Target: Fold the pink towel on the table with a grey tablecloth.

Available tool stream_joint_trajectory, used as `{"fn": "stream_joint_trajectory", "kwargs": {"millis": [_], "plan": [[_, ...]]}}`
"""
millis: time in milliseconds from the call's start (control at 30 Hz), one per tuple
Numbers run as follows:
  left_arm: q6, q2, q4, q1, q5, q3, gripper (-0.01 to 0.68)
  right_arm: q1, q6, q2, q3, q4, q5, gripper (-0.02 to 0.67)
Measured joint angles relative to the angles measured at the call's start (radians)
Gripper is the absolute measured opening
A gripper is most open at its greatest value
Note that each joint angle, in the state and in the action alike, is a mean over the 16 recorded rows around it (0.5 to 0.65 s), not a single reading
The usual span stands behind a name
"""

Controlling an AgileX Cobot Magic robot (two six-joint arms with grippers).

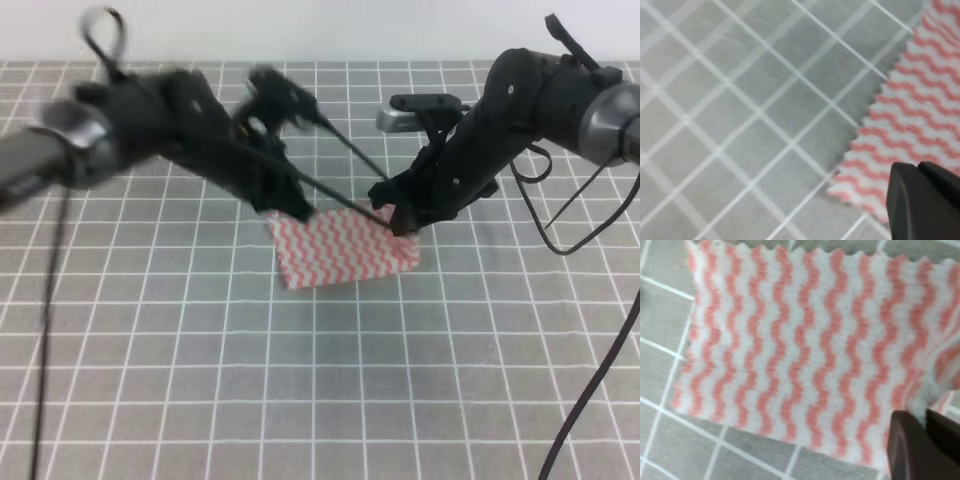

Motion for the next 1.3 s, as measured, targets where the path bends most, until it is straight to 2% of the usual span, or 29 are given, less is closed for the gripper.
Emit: {"fn": "stream_joint_trajectory", "kwargs": {"millis": [400, 1000, 1133, 1300], "plan": [[-0.005, -0.228, -0.009, 0.074, 0.104, 0.001, -0.002, 0.031, -0.076, 0.000, -0.005, 0.159, -0.025, -0.012], [-0.002, -0.299, -0.014, 0.083, 0.257, 0.001, -0.002, 0.147, -0.109, 0.051, -0.006, 0.251, -0.157, -0.009], [0.000, -0.299, -0.014, 0.083, 0.275, 0.001, -0.002, 0.150, -0.110, 0.070, -0.006, 0.266, -0.158, 0.011], [0.000, -0.300, -0.015, 0.083, 0.288, 0.001, -0.002, 0.150, -0.110, 0.085, -0.006, 0.295, -0.144, 0.072]]}}
